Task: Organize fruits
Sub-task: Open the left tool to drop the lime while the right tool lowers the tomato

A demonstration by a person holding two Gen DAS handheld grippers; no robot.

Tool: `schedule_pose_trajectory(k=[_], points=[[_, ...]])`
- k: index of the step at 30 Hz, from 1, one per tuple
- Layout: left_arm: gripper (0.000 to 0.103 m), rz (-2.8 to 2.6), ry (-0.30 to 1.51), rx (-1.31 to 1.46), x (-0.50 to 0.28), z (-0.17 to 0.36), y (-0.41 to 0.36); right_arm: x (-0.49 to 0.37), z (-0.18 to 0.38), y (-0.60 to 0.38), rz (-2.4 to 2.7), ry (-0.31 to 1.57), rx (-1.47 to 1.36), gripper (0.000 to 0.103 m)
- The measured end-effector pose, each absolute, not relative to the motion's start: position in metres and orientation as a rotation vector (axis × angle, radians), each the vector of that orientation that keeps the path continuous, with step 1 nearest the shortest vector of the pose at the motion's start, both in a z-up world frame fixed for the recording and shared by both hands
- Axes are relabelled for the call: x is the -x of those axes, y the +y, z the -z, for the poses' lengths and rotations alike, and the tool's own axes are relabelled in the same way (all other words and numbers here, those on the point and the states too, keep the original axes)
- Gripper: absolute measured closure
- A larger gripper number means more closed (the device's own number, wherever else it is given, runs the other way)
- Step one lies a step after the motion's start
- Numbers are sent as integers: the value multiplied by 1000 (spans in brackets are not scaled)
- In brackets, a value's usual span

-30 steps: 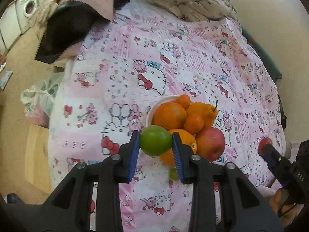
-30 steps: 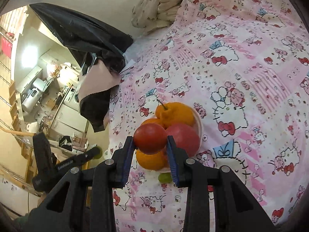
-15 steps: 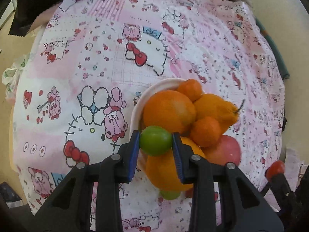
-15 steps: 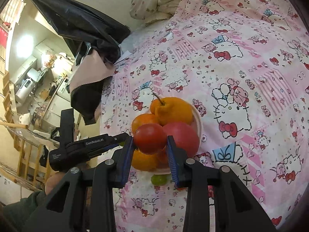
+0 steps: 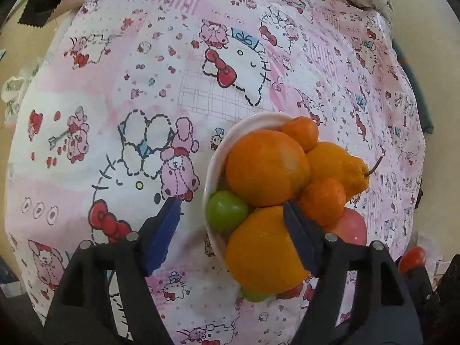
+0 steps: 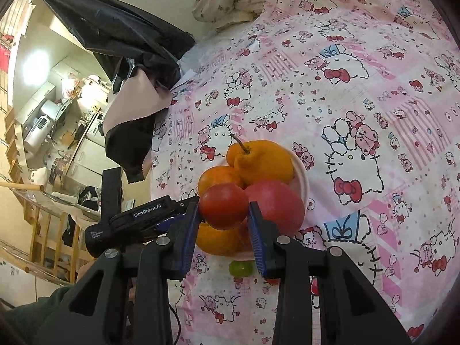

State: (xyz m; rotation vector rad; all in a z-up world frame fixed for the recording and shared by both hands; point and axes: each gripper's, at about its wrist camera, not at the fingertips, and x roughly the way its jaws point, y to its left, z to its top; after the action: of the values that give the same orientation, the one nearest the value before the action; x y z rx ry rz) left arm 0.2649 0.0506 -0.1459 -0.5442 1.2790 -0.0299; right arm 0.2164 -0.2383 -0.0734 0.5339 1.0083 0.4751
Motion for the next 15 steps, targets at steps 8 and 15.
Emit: schedule_pose_trajectory(k=[8,15], points=[[32,11,1202,423,-247,105,44,-220,75,-236,-467,1025,-510,67],[32,-42,1143,264,-216,56,49,-246,73,-205,-465,1041,-313,67]])
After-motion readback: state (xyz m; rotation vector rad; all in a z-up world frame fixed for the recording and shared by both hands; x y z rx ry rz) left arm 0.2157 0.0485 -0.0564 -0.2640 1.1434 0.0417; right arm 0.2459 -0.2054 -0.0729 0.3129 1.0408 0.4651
